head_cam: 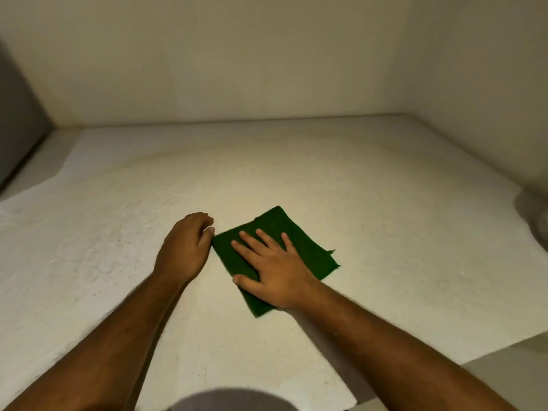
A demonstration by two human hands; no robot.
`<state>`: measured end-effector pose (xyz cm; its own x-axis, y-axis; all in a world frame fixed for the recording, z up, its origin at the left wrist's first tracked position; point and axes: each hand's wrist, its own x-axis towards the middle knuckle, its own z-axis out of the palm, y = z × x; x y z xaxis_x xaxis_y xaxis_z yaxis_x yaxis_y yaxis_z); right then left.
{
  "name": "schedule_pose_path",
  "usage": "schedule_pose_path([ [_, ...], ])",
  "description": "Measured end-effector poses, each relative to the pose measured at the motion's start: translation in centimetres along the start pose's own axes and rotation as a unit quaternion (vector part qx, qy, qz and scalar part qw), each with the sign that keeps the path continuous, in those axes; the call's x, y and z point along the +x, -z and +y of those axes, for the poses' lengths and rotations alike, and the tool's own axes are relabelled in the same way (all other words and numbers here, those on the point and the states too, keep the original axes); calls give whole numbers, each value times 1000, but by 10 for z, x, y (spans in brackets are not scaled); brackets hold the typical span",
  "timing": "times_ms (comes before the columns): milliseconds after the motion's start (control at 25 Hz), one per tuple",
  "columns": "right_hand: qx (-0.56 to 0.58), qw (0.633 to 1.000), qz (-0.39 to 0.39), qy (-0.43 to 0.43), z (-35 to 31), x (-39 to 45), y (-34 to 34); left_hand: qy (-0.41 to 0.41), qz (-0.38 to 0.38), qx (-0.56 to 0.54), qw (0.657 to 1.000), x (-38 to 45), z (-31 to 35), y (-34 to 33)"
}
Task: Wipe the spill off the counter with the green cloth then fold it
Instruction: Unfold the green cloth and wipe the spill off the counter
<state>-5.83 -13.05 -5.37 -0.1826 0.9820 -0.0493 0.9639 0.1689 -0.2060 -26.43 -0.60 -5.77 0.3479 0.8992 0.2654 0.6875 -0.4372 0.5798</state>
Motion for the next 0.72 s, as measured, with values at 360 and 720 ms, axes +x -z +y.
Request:
schedule_pose_path([
  [360, 4, 946, 30, -321, 170, 26, 59, -16, -46, 83, 995, -1, 10, -2],
  [720, 12, 993, 5, -121, 38, 71, 23, 49, -72, 55, 995, 53, 89, -19],
])
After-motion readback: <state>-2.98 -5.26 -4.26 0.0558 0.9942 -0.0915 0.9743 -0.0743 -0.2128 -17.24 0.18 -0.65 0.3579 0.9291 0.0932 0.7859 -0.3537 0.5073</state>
